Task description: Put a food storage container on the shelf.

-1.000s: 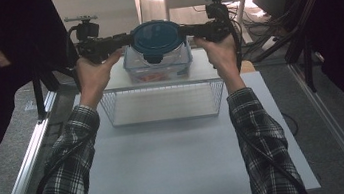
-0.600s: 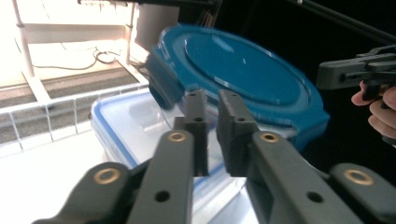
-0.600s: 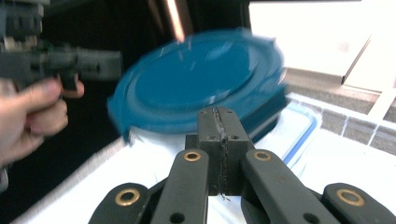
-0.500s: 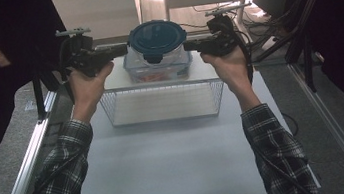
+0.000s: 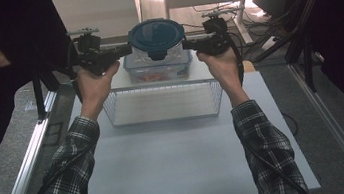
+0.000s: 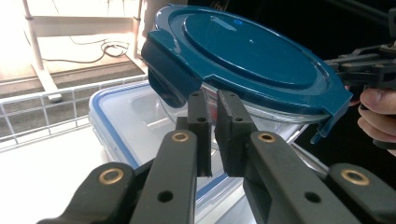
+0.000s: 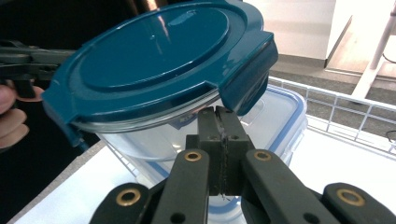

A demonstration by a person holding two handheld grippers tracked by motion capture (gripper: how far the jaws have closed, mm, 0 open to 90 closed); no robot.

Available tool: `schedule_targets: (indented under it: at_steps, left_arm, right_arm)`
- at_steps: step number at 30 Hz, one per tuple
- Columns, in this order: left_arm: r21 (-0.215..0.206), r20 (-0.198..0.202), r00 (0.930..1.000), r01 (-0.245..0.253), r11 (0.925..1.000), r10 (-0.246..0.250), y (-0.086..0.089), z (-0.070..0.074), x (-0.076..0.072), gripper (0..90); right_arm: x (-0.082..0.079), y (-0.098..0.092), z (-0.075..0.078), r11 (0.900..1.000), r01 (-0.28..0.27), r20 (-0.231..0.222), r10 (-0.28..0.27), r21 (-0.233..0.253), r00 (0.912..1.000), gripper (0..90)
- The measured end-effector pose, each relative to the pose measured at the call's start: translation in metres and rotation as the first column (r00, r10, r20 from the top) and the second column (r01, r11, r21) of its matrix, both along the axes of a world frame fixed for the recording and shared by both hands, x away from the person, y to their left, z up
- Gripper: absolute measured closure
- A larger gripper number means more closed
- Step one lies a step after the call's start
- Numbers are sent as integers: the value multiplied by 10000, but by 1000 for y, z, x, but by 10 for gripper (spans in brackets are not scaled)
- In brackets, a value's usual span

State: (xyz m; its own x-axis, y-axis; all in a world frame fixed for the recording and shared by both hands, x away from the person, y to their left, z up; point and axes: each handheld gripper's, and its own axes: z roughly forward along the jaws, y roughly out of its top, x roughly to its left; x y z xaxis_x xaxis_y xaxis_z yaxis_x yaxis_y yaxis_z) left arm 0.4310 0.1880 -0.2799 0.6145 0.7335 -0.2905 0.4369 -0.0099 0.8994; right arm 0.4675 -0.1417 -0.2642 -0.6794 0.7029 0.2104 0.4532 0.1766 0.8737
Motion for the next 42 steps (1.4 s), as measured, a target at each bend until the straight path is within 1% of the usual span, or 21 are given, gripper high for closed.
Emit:
schedule_targets:
  at_steps: [1,3,5,7,10,13,14,18,21,22,23,24,25,29,34,38,40,42]
  left_arm:
    - [135,63,10000,34,9999,-35,0,0,-2,836]
    - [254,166,9998,107,9996,-111,1,-2,-6,801]
    - [364,220,9996,177,9992,-185,2,-5,-9,769]
    - [440,195,9992,348,9984,-357,1,-10,-11,721]
    - [674,287,9987,405,9969,-425,0,-15,-15,633]
    - [562,278,9981,541,9969,-558,-2,-23,-21,542]
    - [577,285,9978,588,9966,-605,-2,-25,-23,521]
    - [708,319,9963,780,9944,-804,-3,-35,-30,420]
    - [612,372,9948,925,9938,-949,-3,-44,-34,333]
    - [612,372,9948,925,9938,-949,-3,-44,-34,311]
    - [545,456,9935,1022,9933,-1047,-3,-48,-38,288]
    - [545,456,9935,1022,9933,-1047,-3,-48,-38,274]
    - [483,466,9918,1165,9920,-1187,-4,-51,-41,260]
    - [274,413,9885,1443,9892,-1453,-7,-57,-46,225]
    - [430,305,9817,1866,9815,-1880,-13,-65,-54,188]
    - [514,295,9772,2086,9766,-2103,-17,-72,-63,160]
    - [632,311,9756,2152,9745,-2175,-19,-77,-68,145]
    - [862,365,9742,2189,9719,-2226,-21,-82,-75,121]
  right_arm:
    - [0,0,-1,10000,23,37,-23,1,10000,893]
    - [-1,-3,-2,9994,-198,33,197,294,9998,891]
    - [-2,-6,-4,9986,-276,74,273,442,9996,887]
    - [-5,-9,-5,9976,-342,45,339,606,9994,858]
    - [-11,-11,-7,9967,-522,162,512,624,9986,815]
    - [-19,-12,-9,9948,-761,224,748,675,9969,765]
    - [-22,-12,-11,9945,-828,278,812,646,9963,751]
    - [-33,-15,-17,9898,-1171,317,1149,809,9929,699]
    - [-39,-17,-25,9884,-1325,292,1307,741,9910,652]
    - [-41,-18,-29,9883,-1364,313,1345,679,9904,634]
    - [-43,-19,-31,9886,-1373,296,1357,623,9903,615]
    - [-43,-19,-31,9886,-1373,296,1357,623,9903,615]
    - [-44,-20,-35,9888,-1396,310,1381,530,9899,580]
    - [-49,-20,-42,9889,-1446,392,1432,348,9889,523]
    - [-58,-20,-49,9889,-1487,494,1483,53,9877,438]
    - [-68,-20,-54,9892,-1440,682,1456,-277,9870,371]
    - [-73,-21,-57,9893,-1396,750,1426,-431,9869,332]
    - [-78,-21,-61,9887,-1397,826,1439,-549,9861,299]
